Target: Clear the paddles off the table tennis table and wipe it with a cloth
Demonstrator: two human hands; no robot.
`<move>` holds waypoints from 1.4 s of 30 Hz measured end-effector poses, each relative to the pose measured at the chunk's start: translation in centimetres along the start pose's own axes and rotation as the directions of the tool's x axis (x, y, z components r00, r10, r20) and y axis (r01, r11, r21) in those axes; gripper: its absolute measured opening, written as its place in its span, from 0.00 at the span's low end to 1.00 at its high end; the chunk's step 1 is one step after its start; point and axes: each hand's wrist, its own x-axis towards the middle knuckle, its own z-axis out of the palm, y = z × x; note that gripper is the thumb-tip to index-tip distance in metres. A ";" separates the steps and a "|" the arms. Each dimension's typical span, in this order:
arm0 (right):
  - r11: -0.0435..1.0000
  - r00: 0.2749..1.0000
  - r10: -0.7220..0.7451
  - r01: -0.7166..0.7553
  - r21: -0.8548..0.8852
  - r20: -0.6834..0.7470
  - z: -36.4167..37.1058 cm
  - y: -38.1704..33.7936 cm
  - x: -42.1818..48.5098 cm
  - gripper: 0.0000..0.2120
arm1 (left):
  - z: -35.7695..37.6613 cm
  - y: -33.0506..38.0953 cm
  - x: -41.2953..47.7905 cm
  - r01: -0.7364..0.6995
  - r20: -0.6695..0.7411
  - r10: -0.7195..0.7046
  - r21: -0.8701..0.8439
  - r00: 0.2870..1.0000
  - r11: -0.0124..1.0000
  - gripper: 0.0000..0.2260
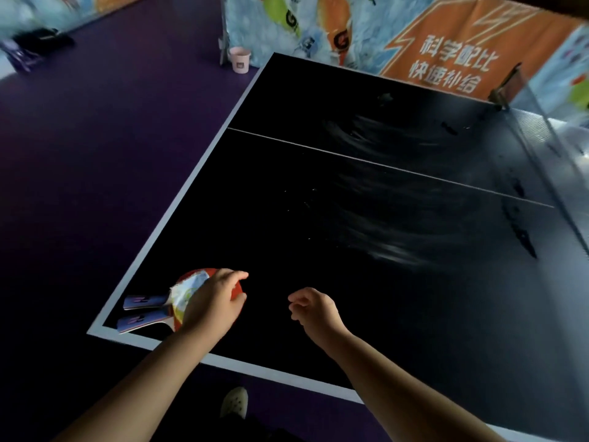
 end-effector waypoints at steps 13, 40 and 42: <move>0.987 0.988 -0.153 0.151 -0.052 -0.037 -1.3 -5.6 -2.1 0.10 | -5.7 0.4 -4.5 0.036 -0.042 -0.037 -0.018 0.998 0.999 0.14; 0.981 0.991 -0.077 0.094 -0.172 0.108 39.7 -35.5 8.2 0.08 | -37.0 -41.1 0.6 0.202 0.041 -0.201 -0.035 0.979 0.979 0.10; 0.985 0.992 -0.072 0.088 -0.151 0.106 40.5 -37.0 11.6 0.09 | -38.2 -42.5 3.9 0.192 0.067 -0.190 -0.009 0.979 0.981 0.10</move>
